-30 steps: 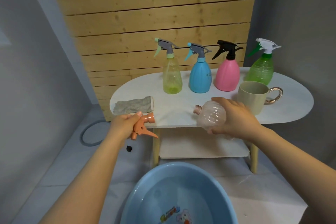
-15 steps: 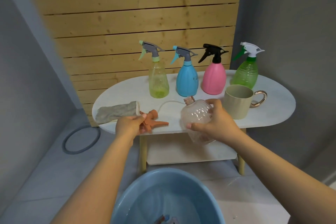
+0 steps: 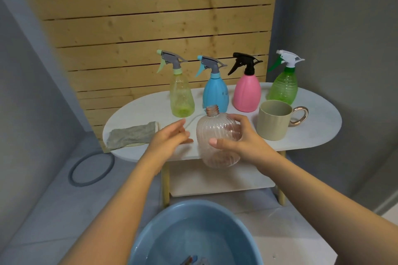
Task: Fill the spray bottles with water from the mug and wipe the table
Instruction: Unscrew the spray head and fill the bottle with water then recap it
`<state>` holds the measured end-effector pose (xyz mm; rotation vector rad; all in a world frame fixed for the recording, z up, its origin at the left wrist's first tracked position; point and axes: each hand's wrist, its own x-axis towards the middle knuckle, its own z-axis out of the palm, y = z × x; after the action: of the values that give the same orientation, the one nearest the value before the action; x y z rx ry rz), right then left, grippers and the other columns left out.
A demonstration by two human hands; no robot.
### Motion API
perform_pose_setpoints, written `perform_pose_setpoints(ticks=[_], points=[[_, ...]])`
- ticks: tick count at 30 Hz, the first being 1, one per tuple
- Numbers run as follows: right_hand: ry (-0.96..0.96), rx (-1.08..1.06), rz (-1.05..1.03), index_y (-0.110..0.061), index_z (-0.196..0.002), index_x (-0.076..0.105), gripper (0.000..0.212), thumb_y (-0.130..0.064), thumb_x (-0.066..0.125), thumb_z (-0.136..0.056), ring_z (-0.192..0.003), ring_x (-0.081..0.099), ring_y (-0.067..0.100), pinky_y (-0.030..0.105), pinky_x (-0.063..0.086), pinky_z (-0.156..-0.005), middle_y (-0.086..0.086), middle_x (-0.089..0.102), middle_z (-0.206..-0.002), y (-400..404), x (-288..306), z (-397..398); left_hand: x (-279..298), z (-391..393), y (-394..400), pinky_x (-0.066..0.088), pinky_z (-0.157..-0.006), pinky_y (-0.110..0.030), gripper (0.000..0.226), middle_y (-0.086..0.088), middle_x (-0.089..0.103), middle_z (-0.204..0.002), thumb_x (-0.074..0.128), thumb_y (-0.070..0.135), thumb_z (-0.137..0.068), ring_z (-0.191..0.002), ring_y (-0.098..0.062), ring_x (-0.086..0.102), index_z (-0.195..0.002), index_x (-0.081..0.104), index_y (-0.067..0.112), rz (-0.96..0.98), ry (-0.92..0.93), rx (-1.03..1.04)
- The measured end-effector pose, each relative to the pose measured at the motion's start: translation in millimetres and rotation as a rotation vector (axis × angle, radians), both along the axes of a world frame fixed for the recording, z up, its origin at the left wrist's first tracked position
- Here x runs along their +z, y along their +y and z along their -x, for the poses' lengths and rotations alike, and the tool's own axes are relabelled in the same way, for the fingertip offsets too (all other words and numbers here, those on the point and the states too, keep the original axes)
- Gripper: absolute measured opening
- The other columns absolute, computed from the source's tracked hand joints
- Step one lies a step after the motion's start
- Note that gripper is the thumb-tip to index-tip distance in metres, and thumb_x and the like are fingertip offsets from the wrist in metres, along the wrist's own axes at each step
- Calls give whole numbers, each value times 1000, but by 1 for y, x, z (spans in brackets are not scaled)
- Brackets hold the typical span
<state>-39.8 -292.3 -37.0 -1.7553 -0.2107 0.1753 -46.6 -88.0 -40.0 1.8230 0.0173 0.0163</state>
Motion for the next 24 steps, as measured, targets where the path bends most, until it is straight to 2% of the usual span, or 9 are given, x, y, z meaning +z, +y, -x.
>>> perform_pose_setpoints(ticks=[2,4,7,12,15,17,19,21,24], points=[[38,82,-81,-29,-135,31,89,-34,85,-64,-117,53,12,20,50,-82,-2,47,-133,0,1,3,0,3,1,44,-89,-14,67,8,49,-139,69,24,-79,-126,-5,48,-141,42,24,54,33,-184],[64,144,-138,-30,-136,33,89,-37,83,-63,-117,55,12,29,49,-93,-1,50,-133,-3,0,3,0,7,-3,39,-105,-25,87,7,46,-143,74,29,-68,-132,-6,41,-145,34,27,107,47,-329],[85,223,-205,-30,-139,34,85,-36,78,-67,-120,54,13,38,43,-104,0,50,-136,-8,-5,4,-1,12,-12,45,-100,-26,91,5,52,-136,77,20,-68,-126,-5,48,-145,29,30,141,63,-376],[78,273,-101,-32,-144,33,100,-58,78,-59,-131,43,12,39,34,-111,-6,42,-145,-23,-9,3,-7,12,-24,50,-92,-20,101,-3,55,-133,84,13,-65,-123,-11,52,-147,27,24,115,78,-310],[-47,95,56,-28,-136,47,77,-59,70,-69,-125,46,6,28,36,-105,-7,52,-134,-35,-3,1,-8,10,-29,47,-94,-23,100,3,57,-128,86,23,-61,-122,-11,53,-145,31,29,66,57,-248],[-193,-138,198,-21,-126,56,51,-44,66,-81,-114,51,9,21,38,-91,-4,59,-120,-46,-1,-4,-10,7,-31,45,-99,-30,105,3,58,-125,88,31,-58,-119,-11,53,-145,30,33,51,58,-186],[-381,-381,409,-12,-118,60,36,-30,64,-87,-108,52,19,25,38,-85,3,61,-112,-60,-4,-13,-12,2,-34,43,-103,-38,112,3,58,-124,90,43,-49,-117,-11,54,-143,30,38,45,50,-133],[-503,-540,554,-5,-115,60,33,-21,64,-86,-110,48,33,35,37,-90,13,59,-114,-76,-10,-25,-13,-2,-39,45,-100,-36,112,5,55,-125,86,50,-44,-117,-12,53,-141,32,41,24,40,-106],[-468,-619,647,-4,-125,53,42,-18,62,-86,-120,38,37,37,29,-100,17,49,-129,-94,-17,-41,-13,-4,-50,45,-80,-20,99,7,52,-120,89,39,-53,-113,-7,52,-135,35,42,56,12,-100]])
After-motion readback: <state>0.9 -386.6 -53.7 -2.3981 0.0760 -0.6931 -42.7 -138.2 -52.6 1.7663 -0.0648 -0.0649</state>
